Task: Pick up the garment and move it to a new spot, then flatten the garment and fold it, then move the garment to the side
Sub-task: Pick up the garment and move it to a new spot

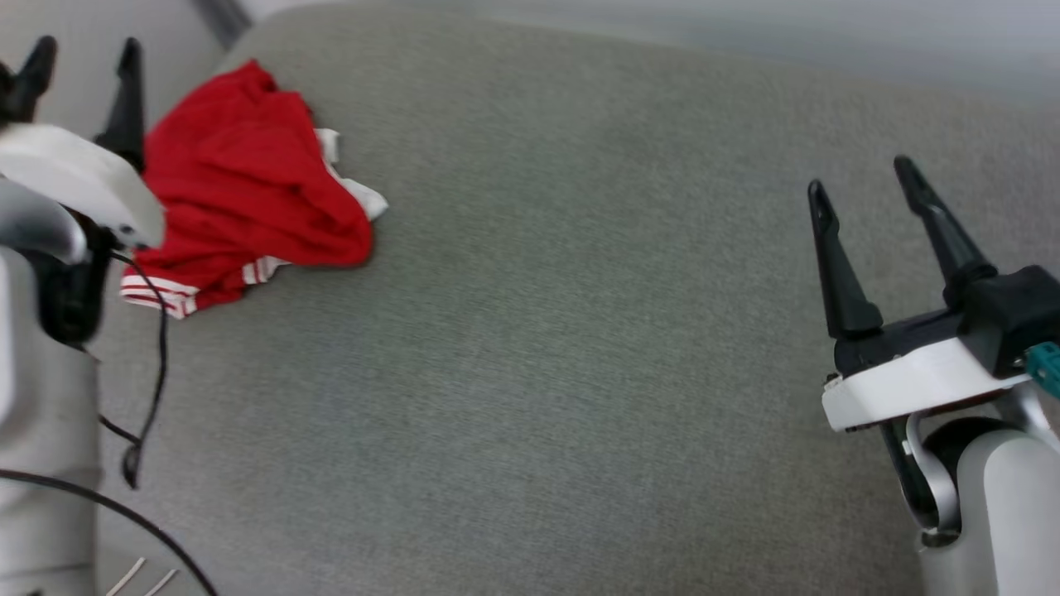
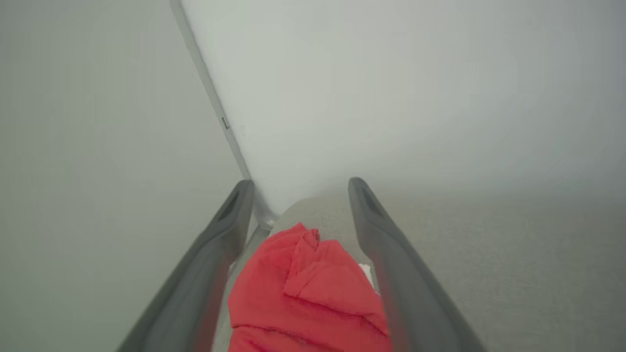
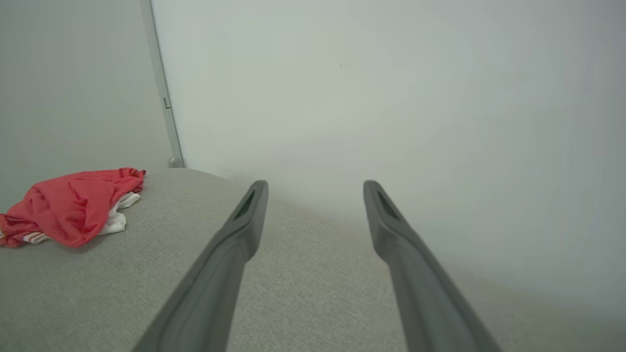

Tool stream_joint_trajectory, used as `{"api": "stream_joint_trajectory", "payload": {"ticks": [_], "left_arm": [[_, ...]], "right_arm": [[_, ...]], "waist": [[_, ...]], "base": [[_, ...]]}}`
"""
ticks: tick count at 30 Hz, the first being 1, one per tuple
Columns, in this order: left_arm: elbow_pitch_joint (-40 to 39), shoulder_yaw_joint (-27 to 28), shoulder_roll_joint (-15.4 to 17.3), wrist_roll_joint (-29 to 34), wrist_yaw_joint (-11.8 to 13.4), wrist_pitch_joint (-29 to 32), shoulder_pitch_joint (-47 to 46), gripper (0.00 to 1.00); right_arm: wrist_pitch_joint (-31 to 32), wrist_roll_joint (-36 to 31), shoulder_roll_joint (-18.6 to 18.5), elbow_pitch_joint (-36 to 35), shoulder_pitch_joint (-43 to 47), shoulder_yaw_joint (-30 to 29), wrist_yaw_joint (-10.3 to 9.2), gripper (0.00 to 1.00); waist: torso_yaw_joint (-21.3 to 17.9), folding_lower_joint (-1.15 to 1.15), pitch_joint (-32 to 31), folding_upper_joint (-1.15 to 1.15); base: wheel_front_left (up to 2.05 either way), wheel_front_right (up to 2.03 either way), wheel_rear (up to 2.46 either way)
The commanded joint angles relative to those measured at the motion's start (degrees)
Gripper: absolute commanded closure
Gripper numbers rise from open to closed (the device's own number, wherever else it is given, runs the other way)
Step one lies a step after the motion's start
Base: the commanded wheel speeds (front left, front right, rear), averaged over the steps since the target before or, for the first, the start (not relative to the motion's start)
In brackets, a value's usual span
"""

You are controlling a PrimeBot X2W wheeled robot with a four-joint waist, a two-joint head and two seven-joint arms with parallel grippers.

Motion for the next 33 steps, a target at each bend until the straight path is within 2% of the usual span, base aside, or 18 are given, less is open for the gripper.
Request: {"api": "stream_joint_trajectory", "payload": {"ticks": [1,8,12,17,23,26,29,33], "left_arm": [[2.2,-0.4,1.5,-2.3,0.0,3.5,-1.7,0.00],[12.2,-5.4,11.8,-11.1,0.0,18.4,-5.9,0.00],[17.1,-7.9,14.8,-15.4,0.0,23.9,-6.2,0.00],[22.1,-9.8,15.9,-20.6,0.0,26.2,-5.6,0.00],[27.8,-12.2,14.5,-25.0,-0.1,28.1,-4.0,0.00],[30.0,-12.5,14.8,-24.9,0.0,25.4,-4.5,1.00],[31.3,-12.4,15.3,-24.0,0.1,20.9,-5.9,1.00],[32.0,-10.9,16.5,-22.9,1.6,11.4,-8.4,1.00]], "right_arm": [[-0.1,-0.6,0.0,-0.9,-1.4,-0.1,-0.02,0.00],[-0.7,-0.8,1.2,-3.4,-3.2,-0.8,-0.02,0.00],[-1.2,-0.7,1.8,-3.8,-3.7,-1.4,-0.02,0.00],[-1.7,-0.8,2.2,-3.7,-4.1,-2.1,-0.02,0.00],[-2.4,-0.7,2.4,-3.3,-4.4,-3.0,-0.02,0.00],[-2.6,-1.0,2.5,-3.5,-4.2,-3.3,-0.02,0.00],[-2.6,-0.6,2.5,-3.4,-3.6,-3.6,-0.02,0.00],[-3.2,0.1,2.5,-2.7,-2.7,-3.7,-0.02,0.00]], "waist": [[-4.9,-0.01,5.2,0.00],[-9.7,-0.01,11.5,0.00],[-11.3,-0.01,14.1,0.00],[-12.3,-0.01,16.2,0.00],[-13.0,-0.01,16.9,0.00],[-13.0,-0.01,16.6,0.00],[-12.8,-0.01,15.3,0.00],[-12.3,-0.01,12.3,0.00]], "base": [[0.00,0.00,0.00],[0.00,0.00,0.00],[0.00,0.00,0.00],[0.00,0.00,0.00],[0.00,0.00,0.00],[0.00,0.00,0.00],[0.00,0.00,0.00],[0.00,0.00,0.00]]}}
